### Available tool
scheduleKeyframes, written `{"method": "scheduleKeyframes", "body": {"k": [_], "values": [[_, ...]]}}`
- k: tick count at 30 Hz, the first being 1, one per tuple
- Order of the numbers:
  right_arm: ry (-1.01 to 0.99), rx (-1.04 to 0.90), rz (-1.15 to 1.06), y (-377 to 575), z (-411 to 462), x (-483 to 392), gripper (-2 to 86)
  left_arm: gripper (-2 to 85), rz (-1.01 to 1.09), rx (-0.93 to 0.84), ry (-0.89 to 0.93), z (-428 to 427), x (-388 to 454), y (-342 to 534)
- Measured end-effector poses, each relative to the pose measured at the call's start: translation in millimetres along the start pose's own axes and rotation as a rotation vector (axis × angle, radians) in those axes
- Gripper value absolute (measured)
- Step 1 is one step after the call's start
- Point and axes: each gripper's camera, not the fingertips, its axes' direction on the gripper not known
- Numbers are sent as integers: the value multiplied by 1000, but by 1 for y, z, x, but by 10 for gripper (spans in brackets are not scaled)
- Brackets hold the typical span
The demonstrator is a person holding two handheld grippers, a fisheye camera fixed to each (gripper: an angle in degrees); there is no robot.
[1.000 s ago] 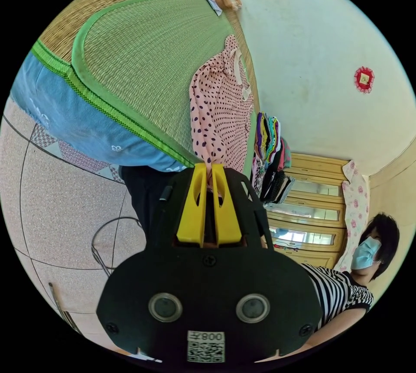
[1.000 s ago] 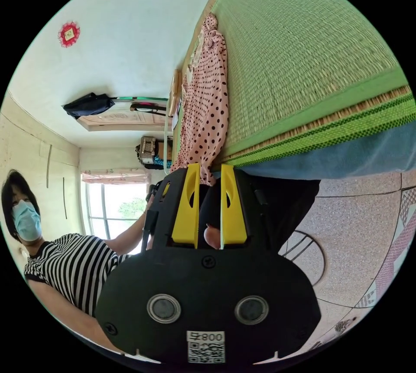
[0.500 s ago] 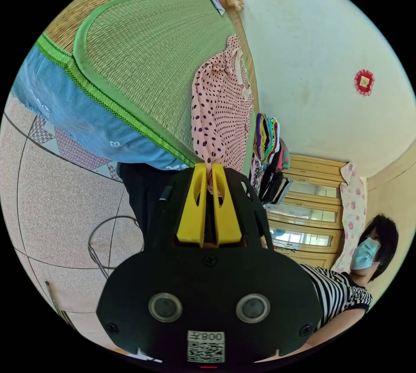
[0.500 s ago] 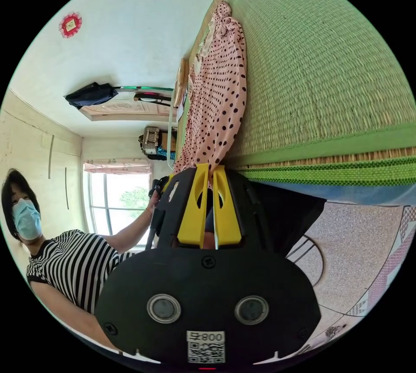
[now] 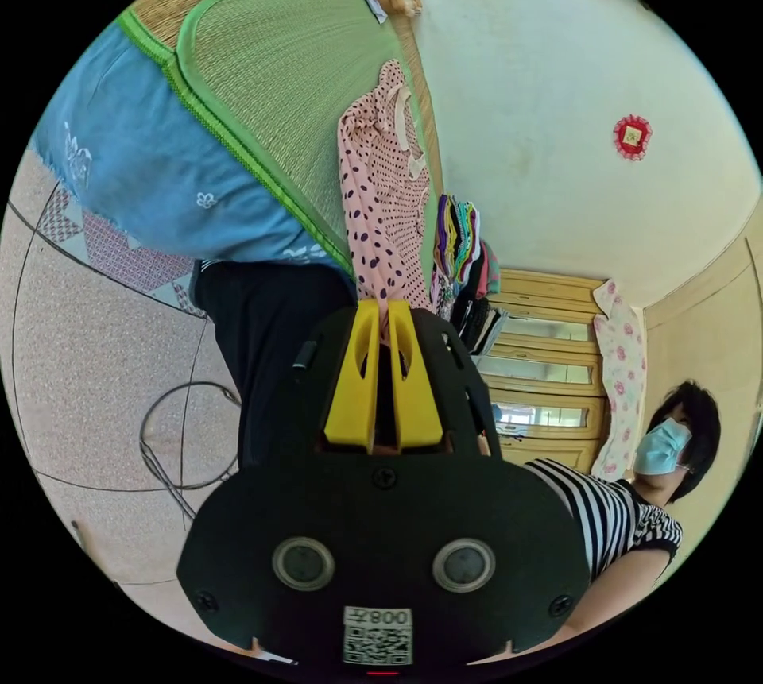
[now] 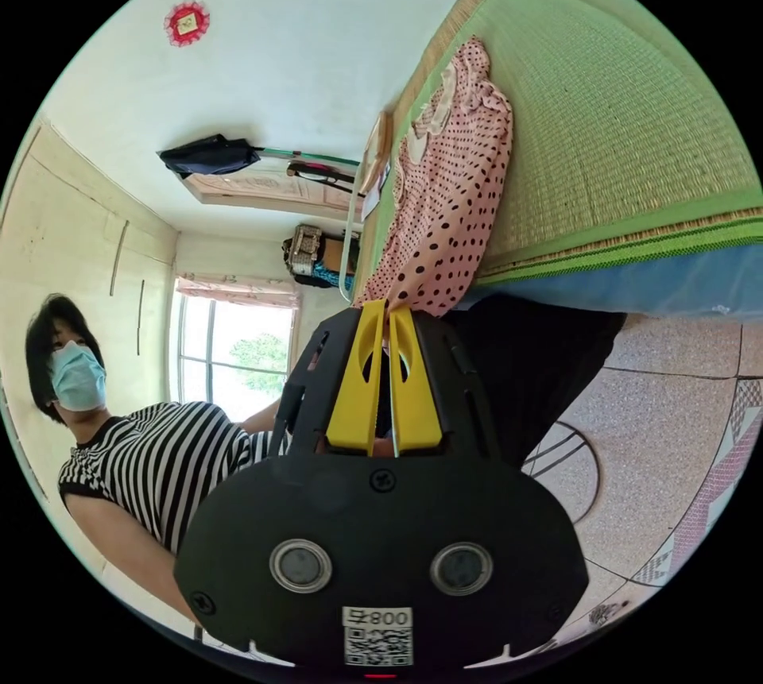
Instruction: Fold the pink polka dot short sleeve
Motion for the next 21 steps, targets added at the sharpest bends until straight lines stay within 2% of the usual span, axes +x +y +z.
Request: {"method": "scheduleKeyframes", "body": {"k": [21], "values": [[-23, 11, -120, 143, -67, -45, 2, 16, 135, -22, 174, -78, 10, 99]]}}
